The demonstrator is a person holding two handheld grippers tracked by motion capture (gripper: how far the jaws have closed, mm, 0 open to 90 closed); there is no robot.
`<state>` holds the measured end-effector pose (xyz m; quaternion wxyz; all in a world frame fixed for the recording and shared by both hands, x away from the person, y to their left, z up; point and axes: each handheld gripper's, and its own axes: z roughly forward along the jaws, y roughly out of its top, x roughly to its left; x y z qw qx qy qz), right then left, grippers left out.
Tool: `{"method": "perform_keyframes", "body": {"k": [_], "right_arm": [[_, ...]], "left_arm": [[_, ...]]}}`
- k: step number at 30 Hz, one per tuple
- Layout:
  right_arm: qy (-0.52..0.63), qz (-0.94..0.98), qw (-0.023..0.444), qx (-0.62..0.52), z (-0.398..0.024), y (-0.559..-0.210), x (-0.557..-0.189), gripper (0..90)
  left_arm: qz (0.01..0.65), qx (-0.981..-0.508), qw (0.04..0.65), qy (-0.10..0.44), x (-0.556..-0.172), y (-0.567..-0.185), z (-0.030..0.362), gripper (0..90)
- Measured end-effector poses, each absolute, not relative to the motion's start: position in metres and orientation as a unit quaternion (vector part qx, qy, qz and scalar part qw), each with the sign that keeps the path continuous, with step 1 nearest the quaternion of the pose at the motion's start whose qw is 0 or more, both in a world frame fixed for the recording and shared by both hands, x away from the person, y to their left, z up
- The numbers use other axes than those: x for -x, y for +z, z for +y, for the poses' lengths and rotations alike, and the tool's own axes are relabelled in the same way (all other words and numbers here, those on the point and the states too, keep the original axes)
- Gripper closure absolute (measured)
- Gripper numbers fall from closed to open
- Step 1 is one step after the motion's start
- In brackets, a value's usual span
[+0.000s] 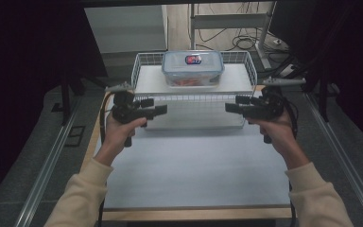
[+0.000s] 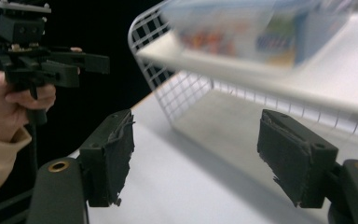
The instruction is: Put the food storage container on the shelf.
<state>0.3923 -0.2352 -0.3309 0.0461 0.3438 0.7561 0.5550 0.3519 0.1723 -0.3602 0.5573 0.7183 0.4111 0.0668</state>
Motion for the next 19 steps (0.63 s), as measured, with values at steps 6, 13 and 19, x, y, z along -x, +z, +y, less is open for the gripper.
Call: {"method": "perform_keyframes", "body": {"k": [6, 13, 19], "right_arm": [[0.542, 0.771, 0.037, -0.333, -0.246, -0.373, -0.361, 25.2], [0.529, 0.776, 0.041, -0.342, -0.251, -0.399, -0.355, 24.6], [0.538, 0.776, 0.054, -0.326, -0.25, -0.399, -0.351, 21.7]], "left_arm": [[0.416, -0.723, 0.549, 0.055, -0.318, -0.4, 0.181, 24.3], [0.416, -0.736, 0.53, 0.062, -0.31, -0.419, 0.177, 24.2], [0.414, -0.737, 0.531, 0.056, -0.311, -0.422, 0.174, 24.1]]}}
